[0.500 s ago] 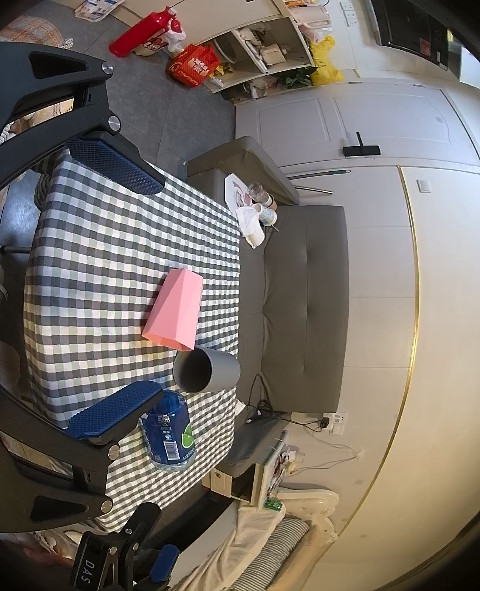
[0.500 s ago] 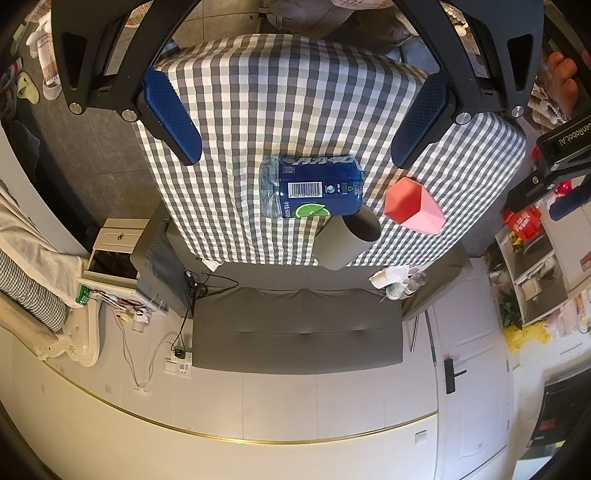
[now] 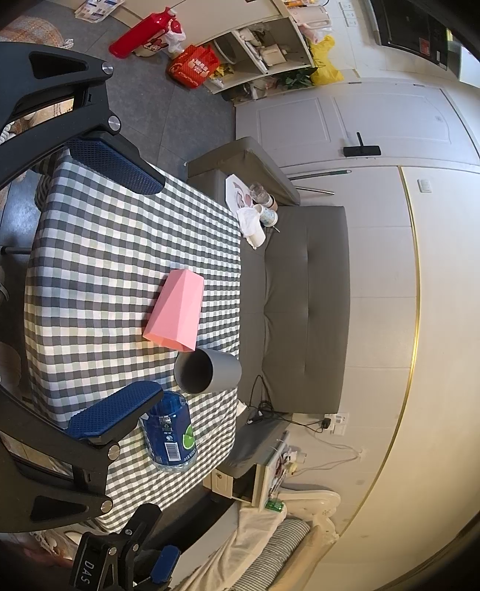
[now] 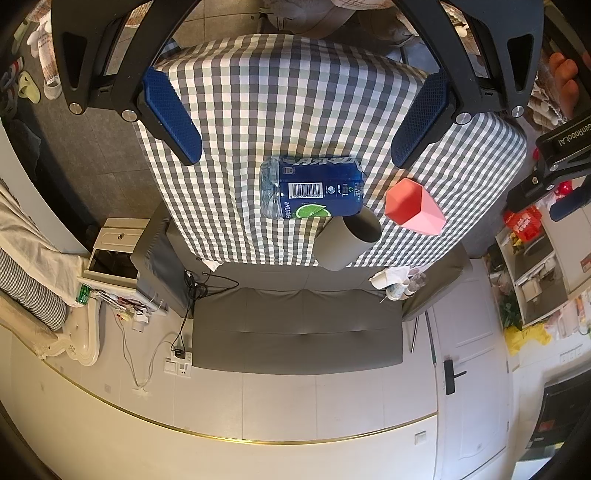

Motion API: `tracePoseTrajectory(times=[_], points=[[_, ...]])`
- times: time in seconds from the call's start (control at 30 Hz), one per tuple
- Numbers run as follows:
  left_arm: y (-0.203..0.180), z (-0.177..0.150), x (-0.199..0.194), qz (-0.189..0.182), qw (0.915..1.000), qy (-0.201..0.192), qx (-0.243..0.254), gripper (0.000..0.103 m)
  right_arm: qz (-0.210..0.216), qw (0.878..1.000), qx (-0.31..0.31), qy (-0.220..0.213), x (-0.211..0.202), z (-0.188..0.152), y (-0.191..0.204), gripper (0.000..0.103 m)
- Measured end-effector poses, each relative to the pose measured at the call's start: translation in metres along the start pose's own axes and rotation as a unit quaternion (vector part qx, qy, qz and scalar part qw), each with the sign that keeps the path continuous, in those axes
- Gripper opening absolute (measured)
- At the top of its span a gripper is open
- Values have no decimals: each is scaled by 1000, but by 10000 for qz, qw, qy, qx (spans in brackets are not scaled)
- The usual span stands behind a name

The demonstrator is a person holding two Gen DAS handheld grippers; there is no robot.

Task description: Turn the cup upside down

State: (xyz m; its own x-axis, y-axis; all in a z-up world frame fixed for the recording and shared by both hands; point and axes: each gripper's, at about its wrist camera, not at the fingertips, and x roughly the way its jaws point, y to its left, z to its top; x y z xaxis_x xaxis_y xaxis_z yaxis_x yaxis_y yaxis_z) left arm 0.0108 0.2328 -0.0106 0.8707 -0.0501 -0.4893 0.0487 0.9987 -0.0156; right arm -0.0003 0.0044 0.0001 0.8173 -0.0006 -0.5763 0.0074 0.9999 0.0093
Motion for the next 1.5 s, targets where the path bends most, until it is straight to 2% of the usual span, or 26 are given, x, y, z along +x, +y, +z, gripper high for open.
tracePoseTrajectory(times=[1.03, 1.23, 1.5], points=[[7, -3, 1, 62, 9999, 93, -5, 103, 15, 9999, -134, 56, 2, 4, 6, 103], [14, 5, 18, -59, 9993, 341, -119, 103, -32, 9996, -183, 214, 12, 15, 12, 103], [29, 20, 61, -63, 9972, 694, -274, 103, -57, 9987, -111, 502, 60, 51, 34, 103]])
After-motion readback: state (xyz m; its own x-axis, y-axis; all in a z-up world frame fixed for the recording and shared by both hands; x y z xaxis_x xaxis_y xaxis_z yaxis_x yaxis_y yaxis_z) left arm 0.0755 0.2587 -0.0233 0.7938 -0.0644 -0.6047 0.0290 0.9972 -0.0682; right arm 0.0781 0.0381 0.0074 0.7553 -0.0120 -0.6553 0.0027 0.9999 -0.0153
